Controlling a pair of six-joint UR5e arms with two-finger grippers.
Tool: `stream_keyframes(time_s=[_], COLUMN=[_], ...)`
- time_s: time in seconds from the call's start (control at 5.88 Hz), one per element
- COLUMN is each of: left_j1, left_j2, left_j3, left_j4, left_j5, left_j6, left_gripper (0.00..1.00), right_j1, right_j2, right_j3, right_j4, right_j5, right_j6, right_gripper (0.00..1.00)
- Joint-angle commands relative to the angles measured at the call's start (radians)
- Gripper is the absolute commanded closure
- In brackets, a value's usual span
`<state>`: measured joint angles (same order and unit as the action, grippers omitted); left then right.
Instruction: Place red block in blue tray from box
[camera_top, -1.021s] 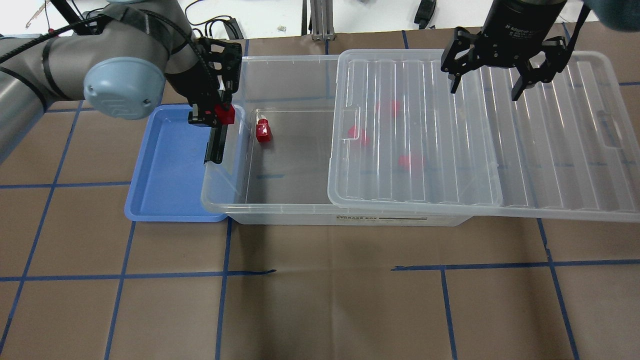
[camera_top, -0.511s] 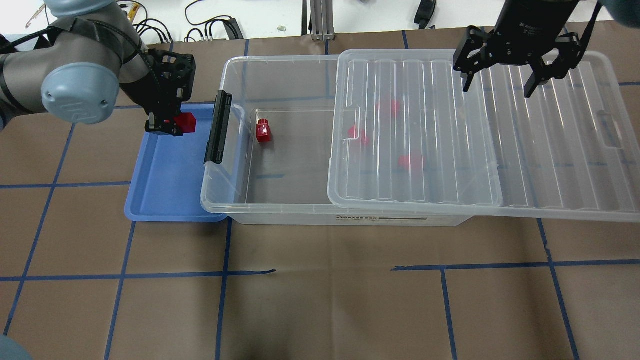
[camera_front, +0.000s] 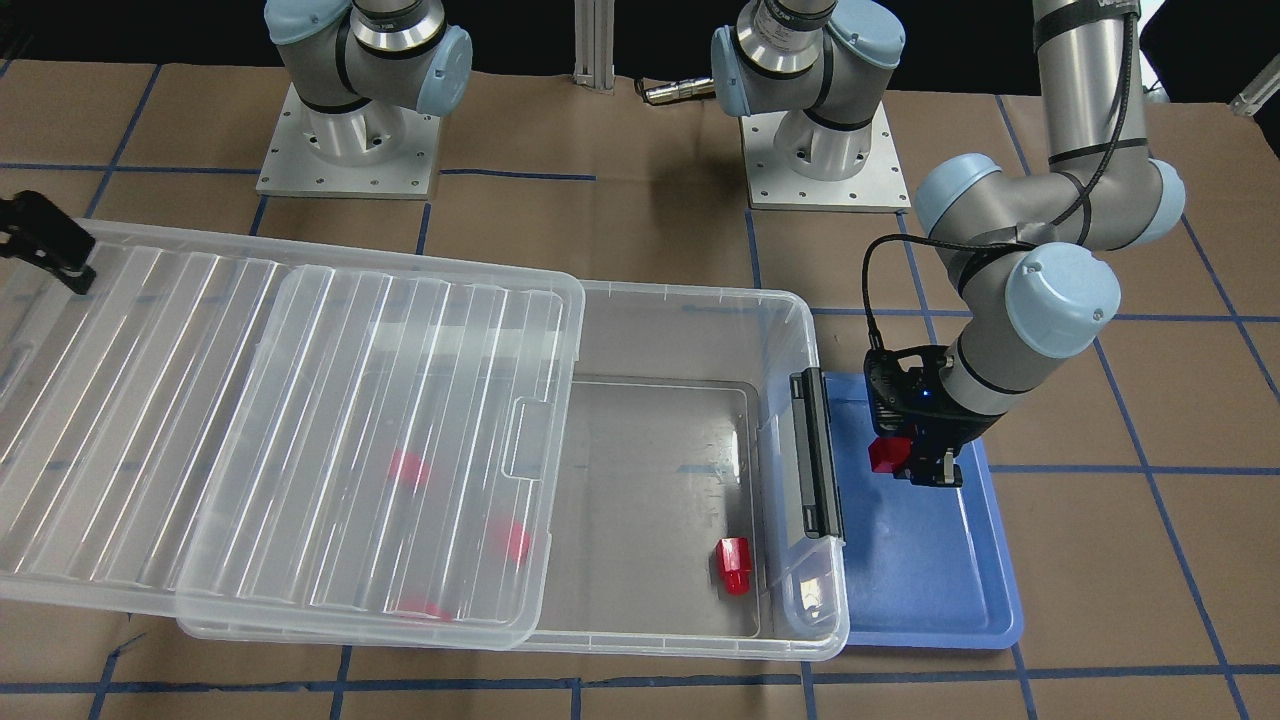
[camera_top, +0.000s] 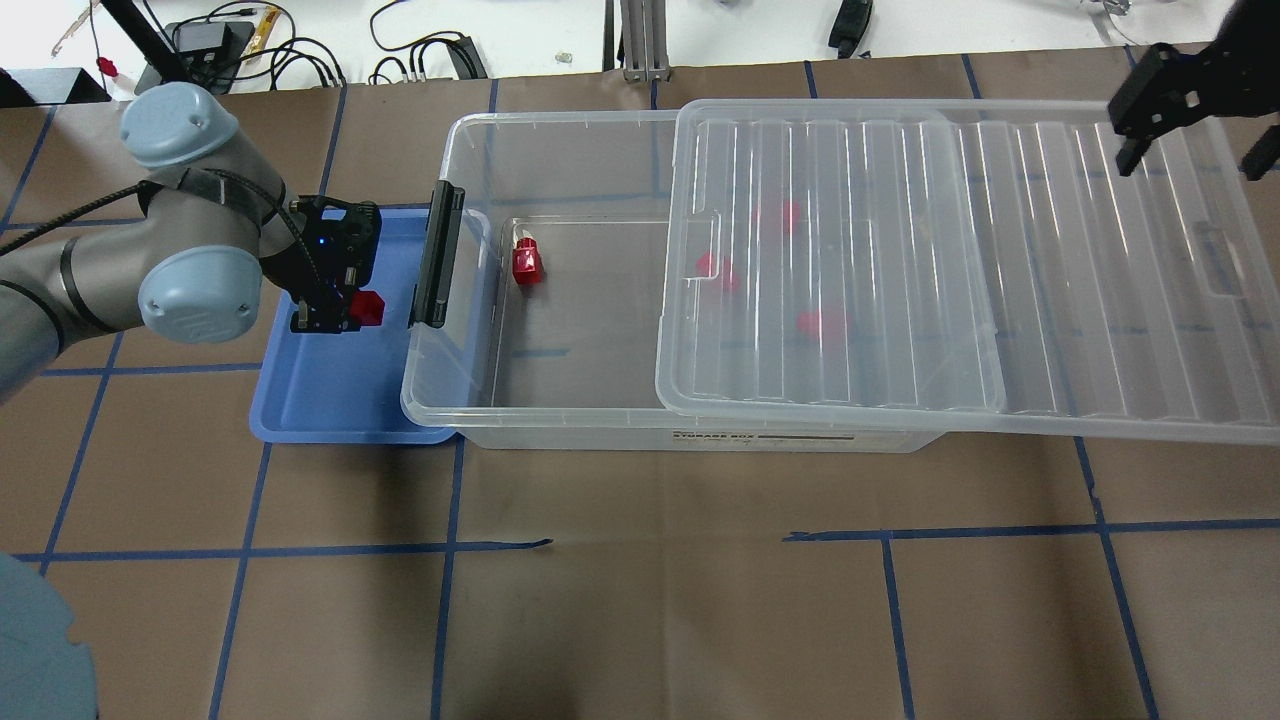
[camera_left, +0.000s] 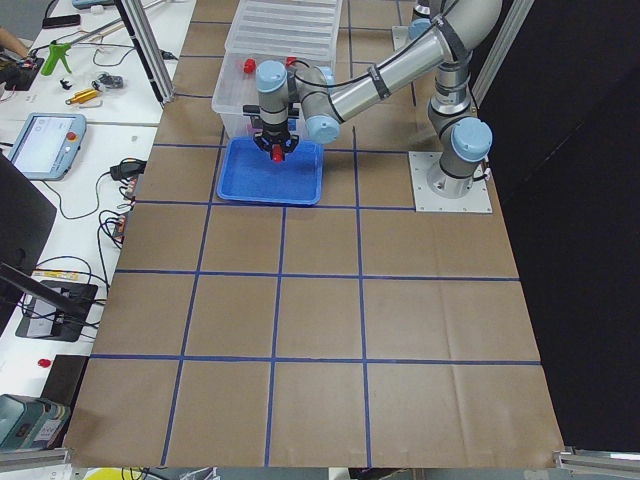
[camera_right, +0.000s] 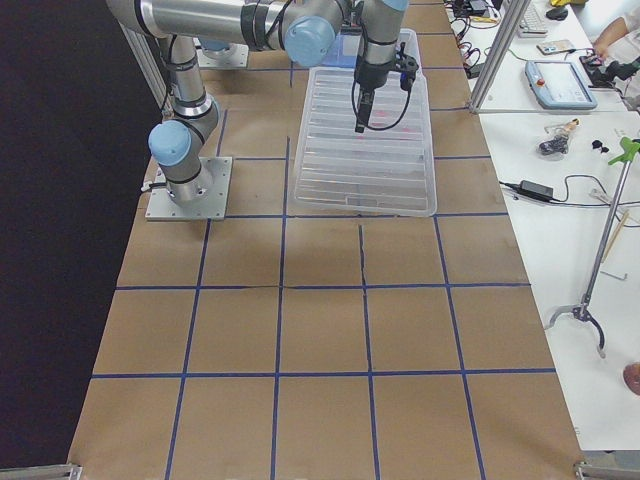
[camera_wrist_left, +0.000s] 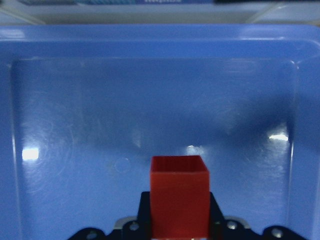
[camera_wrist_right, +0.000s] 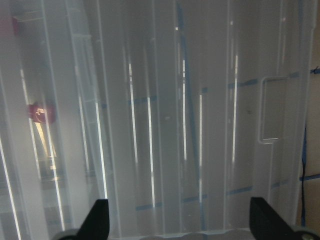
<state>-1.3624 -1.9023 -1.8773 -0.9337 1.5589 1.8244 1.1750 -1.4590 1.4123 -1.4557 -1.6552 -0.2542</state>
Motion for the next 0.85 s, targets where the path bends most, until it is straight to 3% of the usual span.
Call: stream_keyframes(time_s=[0.0, 0.17, 0.34, 0.51, 0.68], left_j1=[0.002, 0.002, -0.001, -0.003, -0.004], left_j2=[-0.058, -0.067, -0.076, -0.077, -0.075], left_j3=[-0.017, -0.019, -0.017, -0.017, -0.01], left_j4=[0.022, 0.019, 0.021, 0.021, 0.012], left_j5=[0.004, 0.004, 0.006, 0.01, 0.01], left_j6=[0.004, 0.006, 0.004, 0.001, -0.001], left_gripper=[0.76, 0.76, 0.67, 0.29, 0.14], right_j1=[-0.192, -0.274, -0.3, -0.313, -0.313], right_j2=[0.085, 0.147, 0.204, 0.236, 0.236], right_j3=[0.0, 0.0, 0.0, 0.0, 0.029], right_j4=[-0.032, -0.114, -0.167, -0.173, -0.172], right_j5=[-0.072, -0.072, -0.075, -0.075, -0.072], right_j6=[-0.171, -0.265, -0.29, -0.283, -0.277], right_gripper=[0.0, 0.0, 0.0, 0.0, 0.0])
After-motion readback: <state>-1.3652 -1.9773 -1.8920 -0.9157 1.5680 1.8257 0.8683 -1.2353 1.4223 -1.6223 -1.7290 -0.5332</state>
